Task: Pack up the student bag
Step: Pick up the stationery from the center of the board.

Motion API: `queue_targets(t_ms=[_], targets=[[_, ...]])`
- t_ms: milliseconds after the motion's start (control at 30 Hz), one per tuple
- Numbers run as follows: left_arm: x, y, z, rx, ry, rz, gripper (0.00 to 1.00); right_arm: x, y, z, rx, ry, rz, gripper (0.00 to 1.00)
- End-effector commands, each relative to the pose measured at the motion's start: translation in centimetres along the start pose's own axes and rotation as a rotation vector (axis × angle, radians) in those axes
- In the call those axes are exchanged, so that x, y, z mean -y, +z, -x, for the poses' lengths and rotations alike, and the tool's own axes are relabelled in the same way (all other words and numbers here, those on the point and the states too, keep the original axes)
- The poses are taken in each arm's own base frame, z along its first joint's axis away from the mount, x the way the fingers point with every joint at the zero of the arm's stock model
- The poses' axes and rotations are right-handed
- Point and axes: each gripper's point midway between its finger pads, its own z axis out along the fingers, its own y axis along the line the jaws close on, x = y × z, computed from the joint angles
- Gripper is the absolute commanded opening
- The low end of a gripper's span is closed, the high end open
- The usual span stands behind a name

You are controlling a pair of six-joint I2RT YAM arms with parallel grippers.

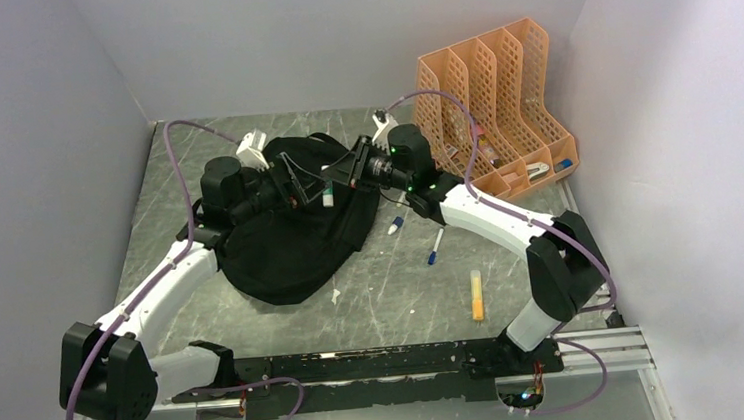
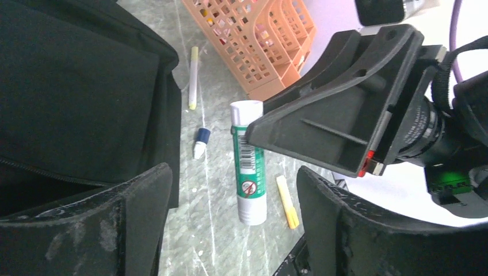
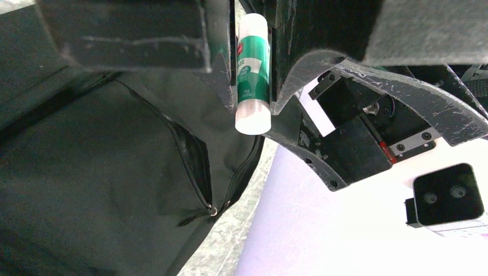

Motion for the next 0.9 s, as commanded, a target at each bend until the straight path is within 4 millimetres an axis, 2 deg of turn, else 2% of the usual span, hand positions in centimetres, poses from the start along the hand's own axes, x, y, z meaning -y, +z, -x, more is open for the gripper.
queue_targets(t_ms=[0, 100, 367, 500, 633, 700, 867], targets=[[2.1, 0.2, 0.6, 0.015, 0.021, -0.088, 0.79, -3.0, 0.1, 0.7, 0.005, 0.003, 0.109, 0.00], [2.1, 0.3, 0.2, 0.003, 0.014, -0.092, 0.67, -3.4, 0.0, 0.6, -0.001, 0.012, 0.133, 0.00], [2.7, 0.6, -0.3, -0.014, 0.020, -0.119, 0.52, -4.1, 0.1, 0.2, -0.024, 0.021, 0.174, 0.00], [2.8, 0.6, -0.3, -0.014, 0.017, -0.124, 0.35, -3.9, 0.0, 0.2, -0.015, -0.018, 0.176, 0.01], [2.4, 0.7, -0.6, -0.020, 0.012, -0.110, 0.17, -4.1, -0.3, 0.1, -0.015, -0.118, 0.207, 0.22], [2.1, 0.8, -0.7, -0.026, 0.012, -0.096, 0.06, -3.6, -0.2, 0.2, -0.011, -0.153, 0.179, 0.32], [0.5, 0.9, -1.5, -0.052, 0.010, -0.027, 0.05, -1.9, -0.3, 1.3, 0.030, -0.258, 0.077, 0.44]])
